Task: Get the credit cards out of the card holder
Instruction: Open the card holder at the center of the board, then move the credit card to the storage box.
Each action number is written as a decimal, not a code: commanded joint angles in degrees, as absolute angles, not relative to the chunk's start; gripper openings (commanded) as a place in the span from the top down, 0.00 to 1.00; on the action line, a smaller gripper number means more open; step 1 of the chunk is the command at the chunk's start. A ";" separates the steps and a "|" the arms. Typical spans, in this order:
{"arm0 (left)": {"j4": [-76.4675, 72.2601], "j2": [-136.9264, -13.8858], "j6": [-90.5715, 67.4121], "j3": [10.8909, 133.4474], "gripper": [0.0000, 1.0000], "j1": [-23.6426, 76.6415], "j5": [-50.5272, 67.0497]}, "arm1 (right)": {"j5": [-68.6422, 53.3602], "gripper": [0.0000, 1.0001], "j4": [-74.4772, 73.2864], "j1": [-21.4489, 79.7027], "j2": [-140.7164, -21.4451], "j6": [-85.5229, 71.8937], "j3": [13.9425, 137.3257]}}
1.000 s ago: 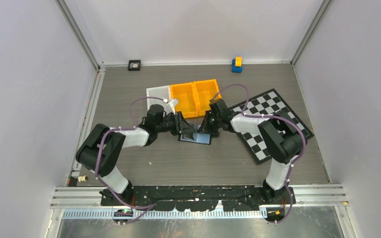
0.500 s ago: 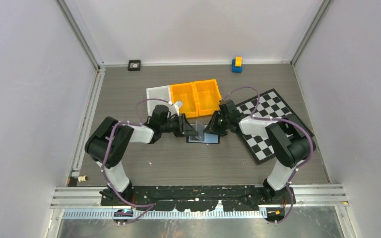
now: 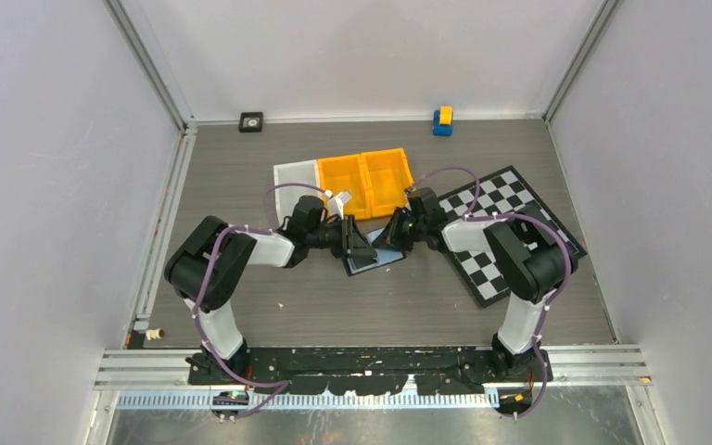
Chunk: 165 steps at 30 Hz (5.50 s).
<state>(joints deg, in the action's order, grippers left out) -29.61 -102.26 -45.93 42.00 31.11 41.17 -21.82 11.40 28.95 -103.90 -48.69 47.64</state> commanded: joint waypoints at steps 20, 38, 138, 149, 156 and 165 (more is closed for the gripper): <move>-28.20 -99.32 -42.31 44.34 0.74 31.20 39.81 | -19.36 0.63 7.30 26.82 -90.27 -44.62 44.17; -31.74 -104.13 -44.38 48.95 0.65 32.51 40.91 | -18.70 0.79 5.27 23.65 -94.61 -45.19 45.33; 13.54 -102.98 -24.66 58.98 0.73 33.65 13.87 | -18.52 0.38 -12.68 27.87 -106.75 -32.97 59.40; 14.12 -104.38 -24.08 59.37 0.74 33.48 13.39 | -28.68 0.49 -7.02 25.04 -107.94 -37.17 56.16; 14.25 -103.84 -24.16 59.40 0.74 33.46 13.39 | -21.07 0.84 -11.55 25.03 -104.18 -34.92 56.05; 11.84 -99.30 -24.53 56.91 0.73 33.41 14.71 | -26.65 1.00 -8.17 25.04 -100.51 -37.47 54.15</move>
<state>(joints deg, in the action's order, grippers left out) 11.14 -101.49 -25.43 58.85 33.67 14.98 -23.29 -8.23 24.53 -103.81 -36.21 55.31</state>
